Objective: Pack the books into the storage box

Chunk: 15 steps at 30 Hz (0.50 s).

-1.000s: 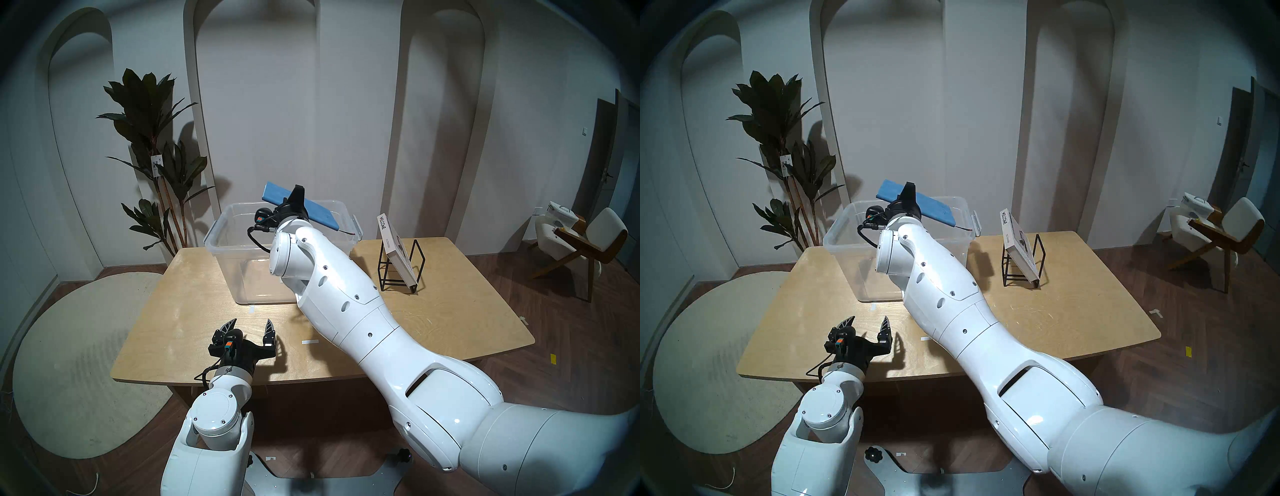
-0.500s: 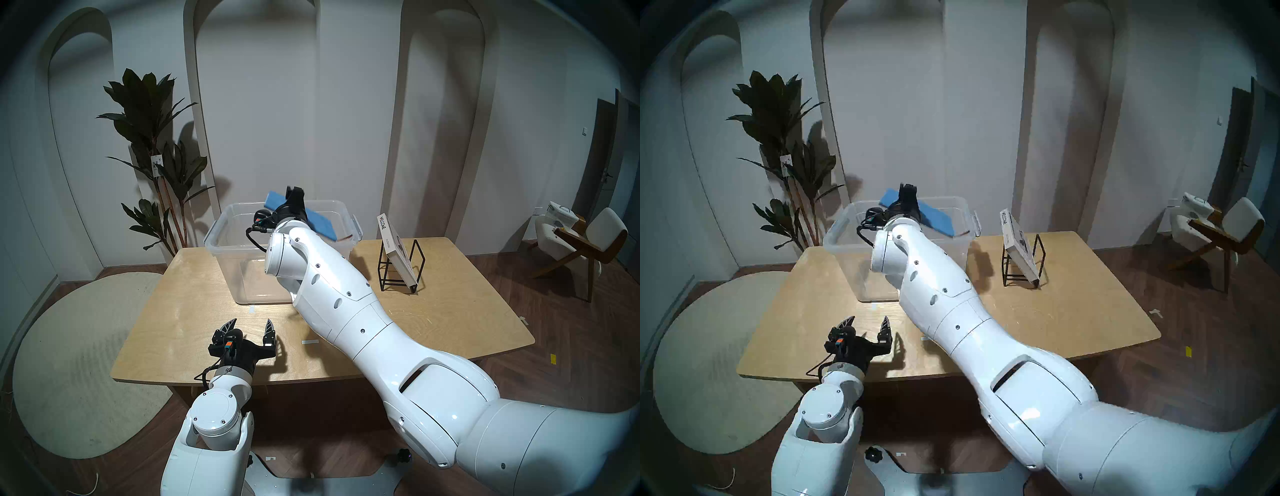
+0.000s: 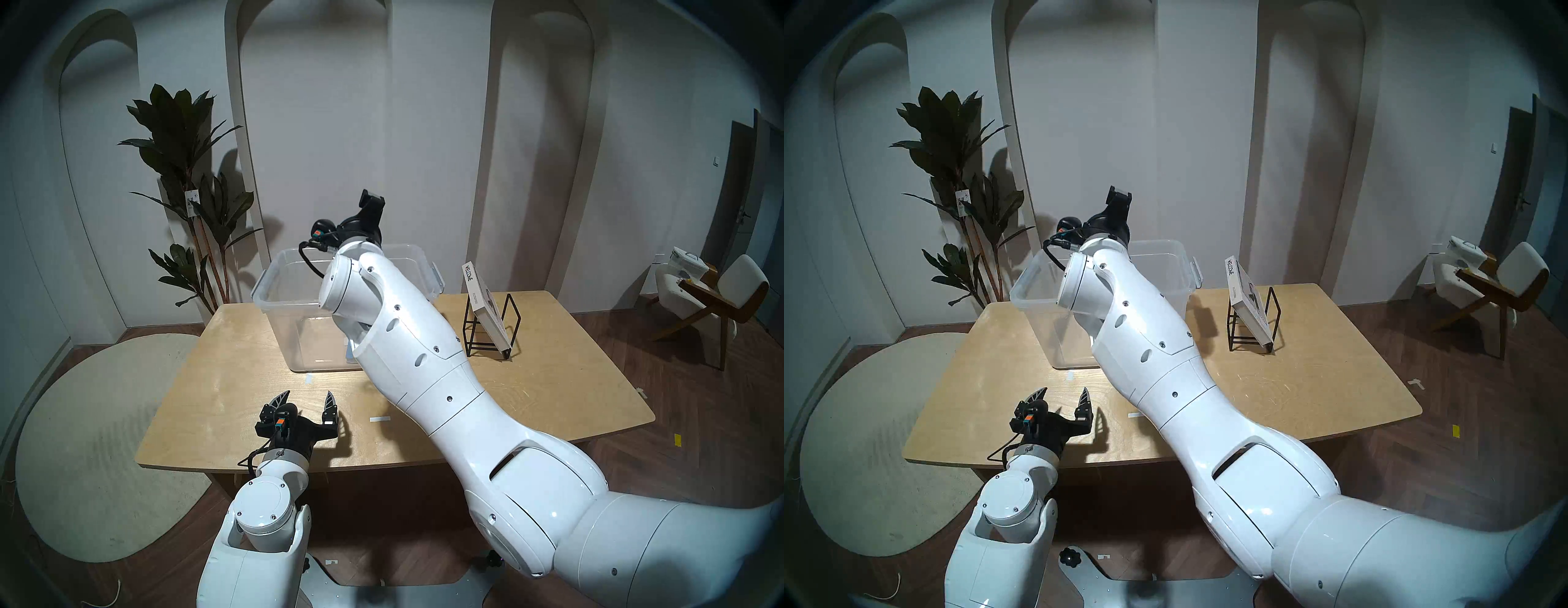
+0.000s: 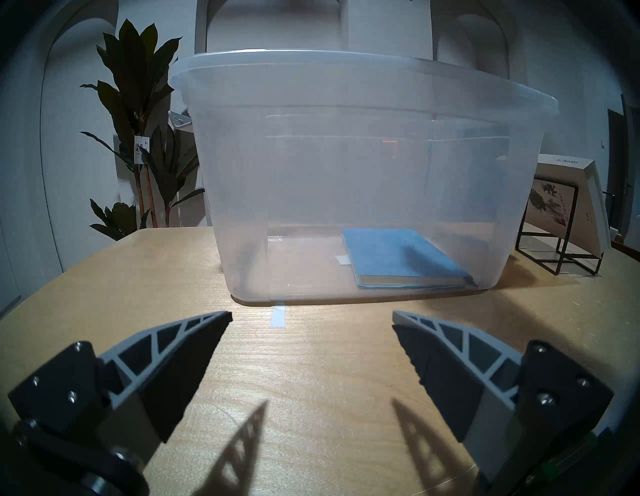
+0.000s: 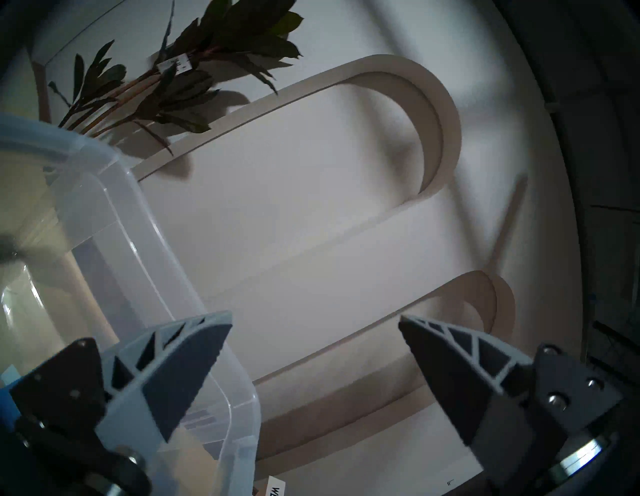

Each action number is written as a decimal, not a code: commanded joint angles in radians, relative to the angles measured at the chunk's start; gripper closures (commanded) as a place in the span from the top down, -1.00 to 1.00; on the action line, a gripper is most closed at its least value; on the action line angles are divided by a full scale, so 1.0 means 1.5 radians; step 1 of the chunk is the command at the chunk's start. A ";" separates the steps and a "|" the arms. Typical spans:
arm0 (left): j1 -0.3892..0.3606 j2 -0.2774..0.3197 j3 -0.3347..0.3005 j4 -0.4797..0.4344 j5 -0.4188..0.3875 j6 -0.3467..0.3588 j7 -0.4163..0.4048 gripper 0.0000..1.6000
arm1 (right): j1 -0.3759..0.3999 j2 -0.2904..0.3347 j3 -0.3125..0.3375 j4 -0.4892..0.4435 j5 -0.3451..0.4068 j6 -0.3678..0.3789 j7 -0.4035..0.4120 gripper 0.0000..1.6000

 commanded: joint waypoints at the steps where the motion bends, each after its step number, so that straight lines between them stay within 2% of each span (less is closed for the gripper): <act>1: -0.004 0.000 0.001 -0.015 -0.001 -0.003 -0.001 1.00 | -0.024 -0.008 0.023 -0.079 0.019 -0.008 -0.039 1.00; 8: -0.005 0.000 0.001 -0.013 0.000 -0.004 -0.001 1.00 | -0.068 0.006 0.067 -0.143 0.046 -0.007 -0.075 1.00; 15: -0.006 0.000 0.001 -0.010 0.000 -0.003 0.000 1.00 | -0.090 0.033 0.139 -0.196 0.064 -0.001 -0.112 1.00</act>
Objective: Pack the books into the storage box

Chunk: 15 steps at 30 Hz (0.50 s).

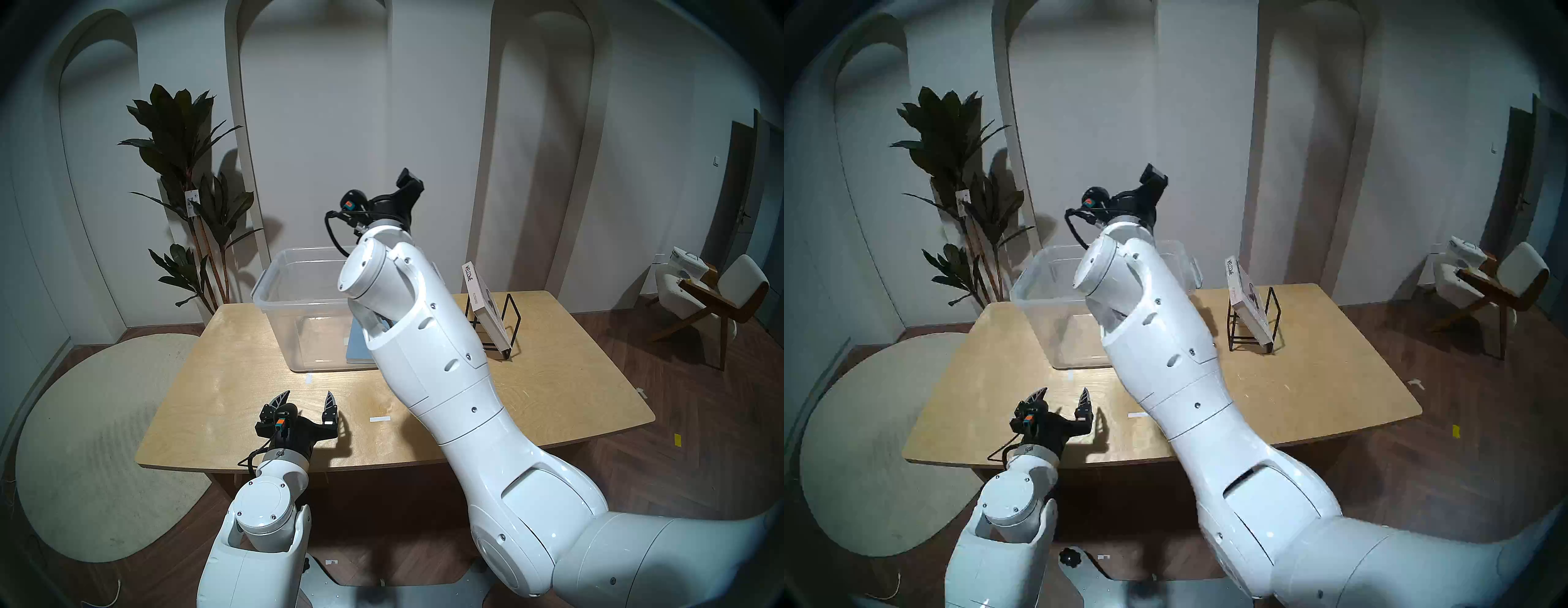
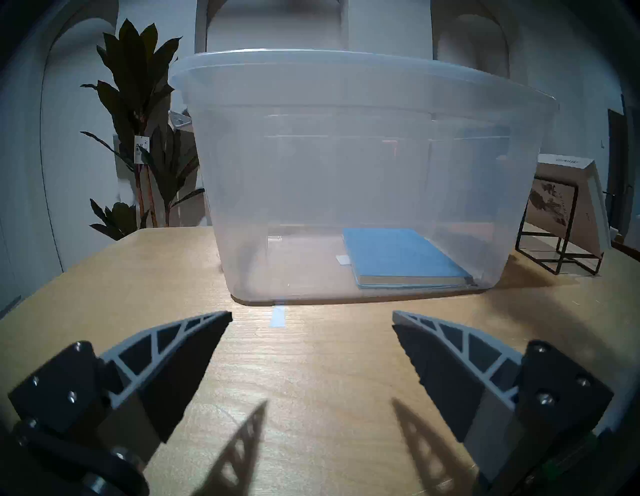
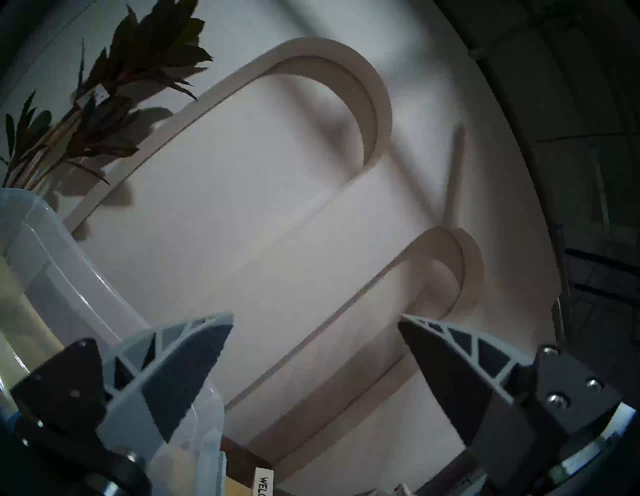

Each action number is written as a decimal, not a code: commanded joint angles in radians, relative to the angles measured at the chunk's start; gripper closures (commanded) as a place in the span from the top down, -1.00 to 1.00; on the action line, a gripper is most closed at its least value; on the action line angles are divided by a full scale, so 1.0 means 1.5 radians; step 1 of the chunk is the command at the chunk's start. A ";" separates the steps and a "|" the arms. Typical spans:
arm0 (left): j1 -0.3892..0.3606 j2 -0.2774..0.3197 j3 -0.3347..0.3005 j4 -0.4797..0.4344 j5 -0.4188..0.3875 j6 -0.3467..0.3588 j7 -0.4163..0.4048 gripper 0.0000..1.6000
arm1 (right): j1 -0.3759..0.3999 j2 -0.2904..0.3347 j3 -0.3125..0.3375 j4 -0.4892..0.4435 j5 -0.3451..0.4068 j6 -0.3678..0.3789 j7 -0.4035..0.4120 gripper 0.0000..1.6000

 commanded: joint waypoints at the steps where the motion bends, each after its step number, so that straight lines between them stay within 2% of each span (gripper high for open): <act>1: -0.006 0.000 0.001 -0.010 0.000 -0.003 -0.001 1.00 | -0.029 0.031 0.071 -0.084 0.013 0.005 -0.044 1.00; 2: -0.006 0.000 0.001 -0.010 0.000 -0.003 0.000 1.00 | -0.027 0.035 0.082 -0.077 0.013 0.006 -0.050 1.00; 3: -0.007 -0.009 0.001 -0.011 -0.011 -0.003 -0.001 1.00 | -0.038 0.044 0.097 -0.097 0.016 0.008 -0.053 1.00; 5: -0.011 -0.003 0.008 -0.015 -0.001 -0.008 -0.005 1.00 | -0.057 0.064 0.129 -0.120 0.021 0.014 -0.059 1.00; 6: -0.013 -0.004 0.011 -0.016 -0.001 -0.008 -0.006 1.00 | -0.056 0.078 0.131 -0.105 0.022 0.018 -0.065 1.00; 7: -0.016 -0.001 0.014 -0.016 0.003 -0.008 -0.007 1.00 | -0.071 0.087 0.160 -0.126 0.027 0.020 -0.067 1.00; 10: -0.024 -0.001 0.022 -0.015 0.004 -0.006 -0.010 1.00 | -0.093 0.111 0.187 -0.144 0.039 0.033 -0.074 1.00; 15: -0.043 0.000 0.041 -0.015 0.007 -0.007 -0.024 1.00 | -0.148 0.144 0.259 -0.193 0.067 0.047 -0.078 1.00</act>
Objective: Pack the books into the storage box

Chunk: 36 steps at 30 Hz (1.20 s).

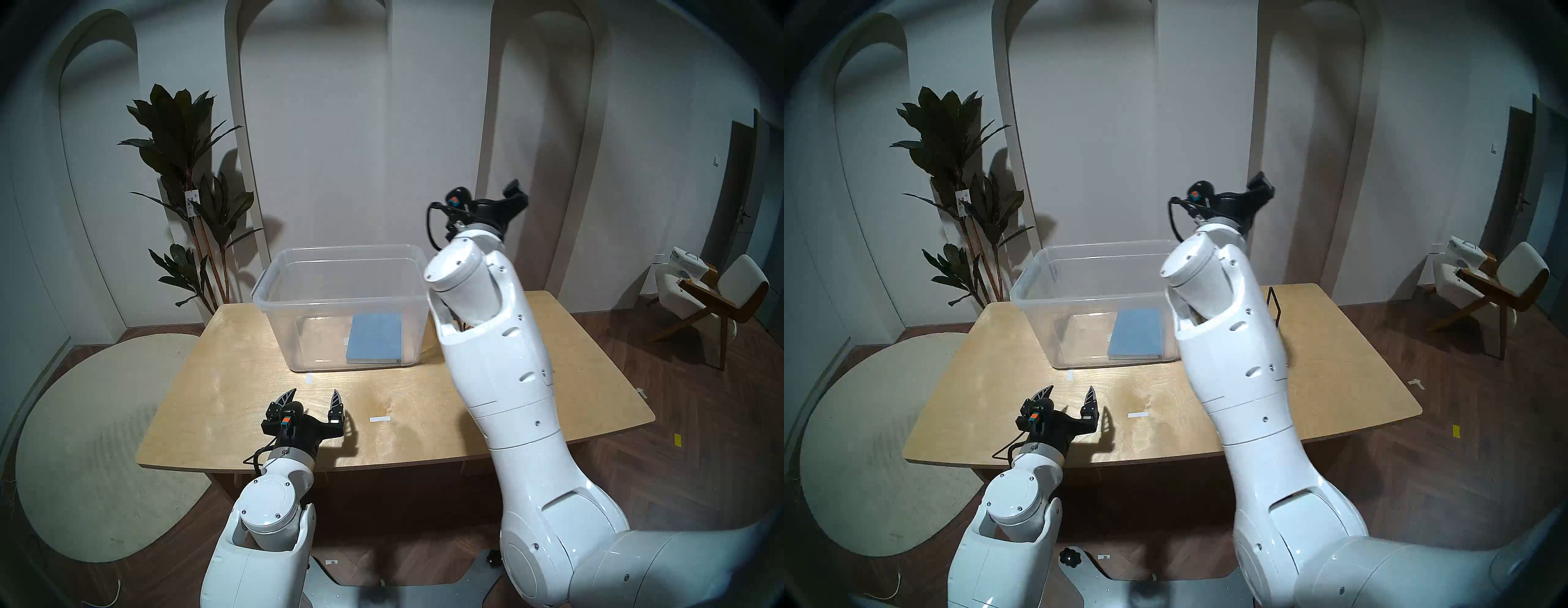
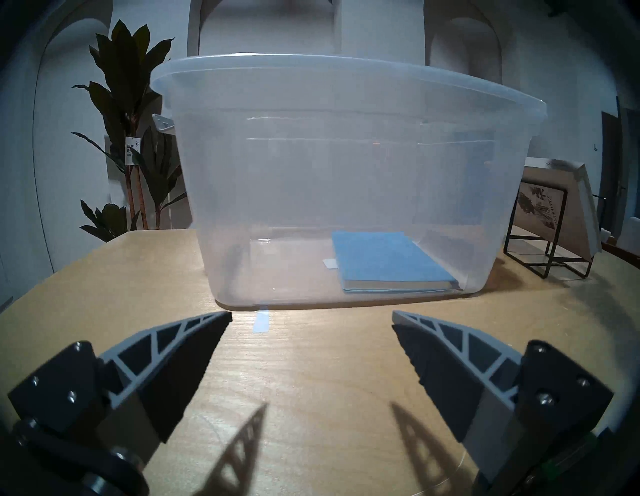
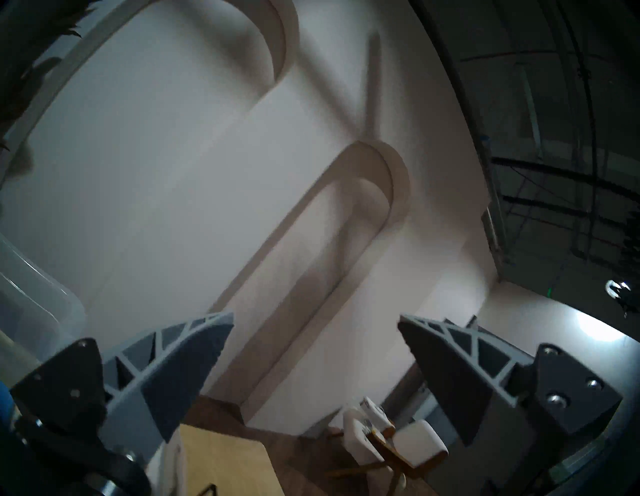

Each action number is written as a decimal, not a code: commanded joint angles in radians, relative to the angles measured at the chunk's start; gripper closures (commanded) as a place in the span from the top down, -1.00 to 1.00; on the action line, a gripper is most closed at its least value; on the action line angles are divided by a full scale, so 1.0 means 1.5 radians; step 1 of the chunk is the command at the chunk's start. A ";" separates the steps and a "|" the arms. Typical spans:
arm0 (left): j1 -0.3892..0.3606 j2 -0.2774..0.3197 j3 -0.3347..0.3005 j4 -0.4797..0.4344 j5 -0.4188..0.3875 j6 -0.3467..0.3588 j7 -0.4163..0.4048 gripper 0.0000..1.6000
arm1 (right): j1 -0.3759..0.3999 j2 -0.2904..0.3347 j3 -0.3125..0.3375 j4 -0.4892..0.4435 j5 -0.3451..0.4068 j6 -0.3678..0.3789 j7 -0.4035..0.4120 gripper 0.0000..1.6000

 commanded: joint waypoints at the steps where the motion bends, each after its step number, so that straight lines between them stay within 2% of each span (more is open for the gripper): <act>1: -0.036 0.003 0.024 -0.015 0.009 -0.005 -0.016 1.00 | -0.073 0.067 0.094 -0.073 0.028 0.020 -0.018 1.00; 2: -0.040 0.002 0.028 -0.014 0.009 -0.004 -0.018 1.00 | -0.088 0.070 0.120 -0.080 0.033 0.023 -0.020 1.00; 3: -0.043 0.002 0.030 -0.014 0.011 -0.005 -0.019 1.00 | -0.087 0.080 0.114 -0.077 0.038 0.030 -0.022 1.00; 4: -0.048 0.002 0.035 -0.014 0.013 -0.004 -0.022 1.00 | -0.108 0.085 0.141 -0.085 0.043 0.033 -0.023 1.00; 11: -0.063 0.006 0.061 -0.006 0.029 0.001 -0.036 1.00 | -0.163 0.129 0.213 -0.097 0.087 0.061 -0.033 1.00; 14: -0.068 0.013 0.084 0.010 0.039 0.009 -0.050 1.00 | -0.188 0.140 0.258 -0.103 0.114 0.064 -0.037 1.00; 15: -0.070 0.015 0.091 0.015 0.042 0.011 -0.053 1.00 | -0.196 0.146 0.261 -0.105 0.124 0.066 -0.038 1.00; 20: -0.095 0.022 0.124 0.032 0.051 0.016 -0.074 1.00 | -0.224 0.155 0.319 -0.121 0.180 0.048 -0.036 1.00; 24: -0.126 0.023 0.147 0.043 0.062 0.020 -0.084 1.00 | -0.246 0.134 0.376 -0.129 0.236 0.017 -0.014 1.00; 25: -0.125 0.023 0.151 0.041 0.065 0.021 -0.086 1.00 | -0.257 0.139 0.362 -0.136 0.250 0.014 -0.015 1.00; 26: -0.142 0.021 0.157 0.048 0.065 0.025 -0.088 1.00 | -0.262 0.126 0.377 -0.147 0.258 0.000 -0.006 1.00; 28: -0.148 0.021 0.165 0.045 0.066 0.028 -0.090 1.00 | -0.278 0.125 0.382 -0.162 0.278 -0.020 0.002 1.00; 29: -0.167 0.018 0.172 0.057 0.067 0.034 -0.092 1.00 | -0.286 0.125 0.390 -0.169 0.296 -0.031 0.015 1.00; 31: -0.174 0.017 0.178 0.057 0.065 0.039 -0.095 1.00 | -0.303 0.145 0.386 -0.157 0.310 -0.038 0.058 1.00; 36: -0.200 0.013 0.198 0.069 0.070 0.052 -0.102 1.00 | -0.338 0.160 0.411 -0.147 0.348 -0.055 0.114 1.00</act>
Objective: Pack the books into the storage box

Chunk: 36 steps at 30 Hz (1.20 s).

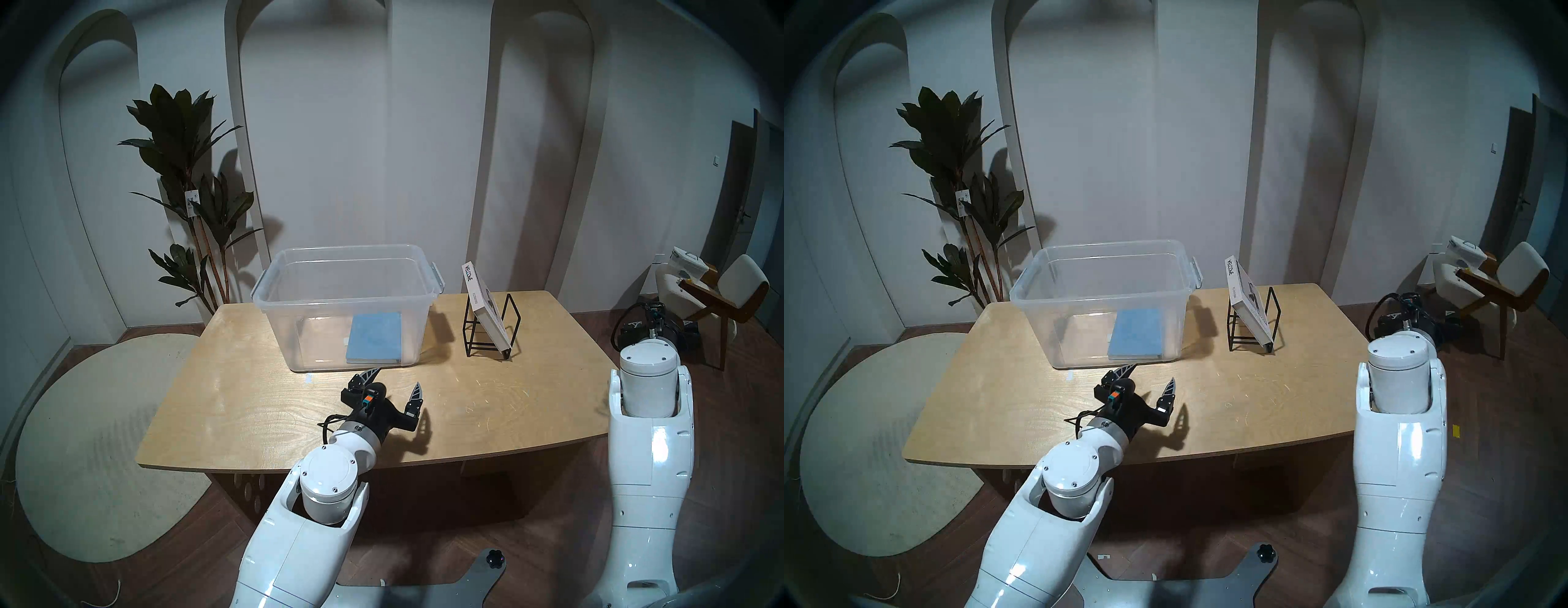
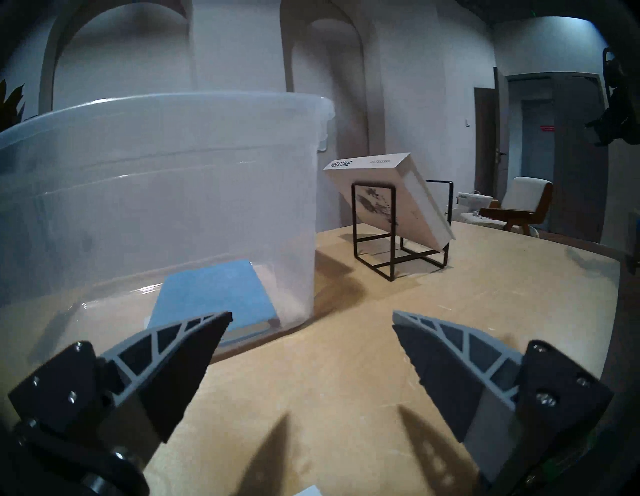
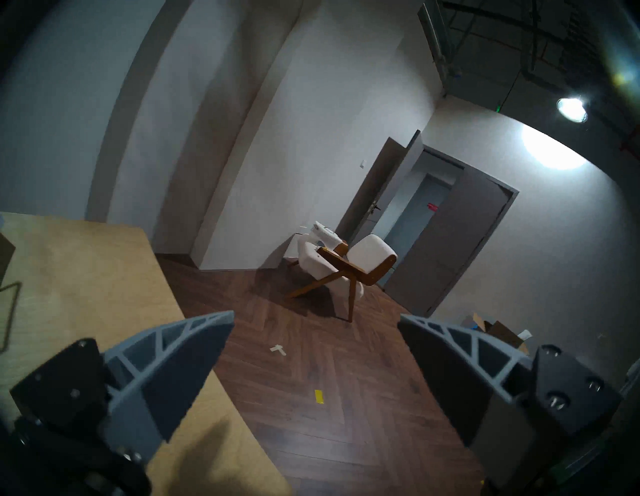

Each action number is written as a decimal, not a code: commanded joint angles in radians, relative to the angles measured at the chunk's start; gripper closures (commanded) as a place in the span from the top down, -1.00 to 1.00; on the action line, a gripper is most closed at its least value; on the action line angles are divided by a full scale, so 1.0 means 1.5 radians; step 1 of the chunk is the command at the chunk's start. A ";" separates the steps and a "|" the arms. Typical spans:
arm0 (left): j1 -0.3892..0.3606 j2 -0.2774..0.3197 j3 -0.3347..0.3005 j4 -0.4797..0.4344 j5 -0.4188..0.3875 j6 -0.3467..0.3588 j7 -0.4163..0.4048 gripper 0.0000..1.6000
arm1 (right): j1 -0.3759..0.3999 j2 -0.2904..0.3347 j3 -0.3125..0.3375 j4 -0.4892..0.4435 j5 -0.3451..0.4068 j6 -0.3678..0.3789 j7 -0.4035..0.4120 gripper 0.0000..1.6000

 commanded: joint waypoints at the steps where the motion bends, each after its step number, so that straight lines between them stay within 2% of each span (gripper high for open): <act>1: -0.071 -0.011 0.029 0.005 0.003 0.009 -0.010 1.00 | -0.060 0.031 0.031 -0.012 0.045 -0.040 0.077 1.00; 7: -0.104 -0.017 0.054 0.025 0.004 0.027 -0.017 1.00 | -0.093 0.069 0.070 -0.003 0.072 -0.061 0.144 1.00; 12: -0.139 -0.028 0.074 0.049 -0.002 0.049 -0.020 1.00 | -0.110 0.108 0.099 0.019 0.078 -0.110 0.187 1.00; 15: -0.162 -0.035 0.086 0.069 -0.009 0.062 -0.023 1.00 | -0.097 0.110 0.107 0.045 0.082 -0.147 0.186 1.00; 19: -0.172 -0.039 0.095 0.080 -0.017 0.070 -0.024 1.00 | -0.094 0.118 0.109 0.060 0.086 -0.169 0.194 1.00; 20: -0.189 -0.046 0.101 0.094 -0.025 0.078 -0.024 1.00 | -0.094 0.122 0.111 0.072 0.089 -0.194 0.198 1.00; 23: -0.211 -0.056 0.108 0.115 -0.039 0.092 -0.025 1.00 | -0.093 0.127 0.114 0.087 0.093 -0.225 0.205 1.00; 24: -0.204 -0.052 0.108 0.109 -0.041 0.091 -0.024 1.00 | -0.092 0.129 0.114 0.089 0.094 -0.225 0.206 1.00; 25: -0.224 -0.061 0.113 0.127 -0.044 0.098 -0.023 1.00 | -0.093 0.130 0.115 0.094 0.095 -0.241 0.208 1.00; 27: -0.221 -0.060 0.114 0.126 -0.048 0.099 -0.022 1.00 | -0.092 0.132 0.116 0.099 0.096 -0.251 0.210 1.00; 30: -0.246 -0.072 0.120 0.149 -0.061 0.110 -0.017 1.00 | -0.091 0.138 0.118 0.114 0.101 -0.287 0.218 1.00; 36: -0.280 -0.090 0.122 0.180 -0.083 0.126 -0.010 1.00 | -0.090 0.144 0.122 0.132 0.107 -0.329 0.226 1.00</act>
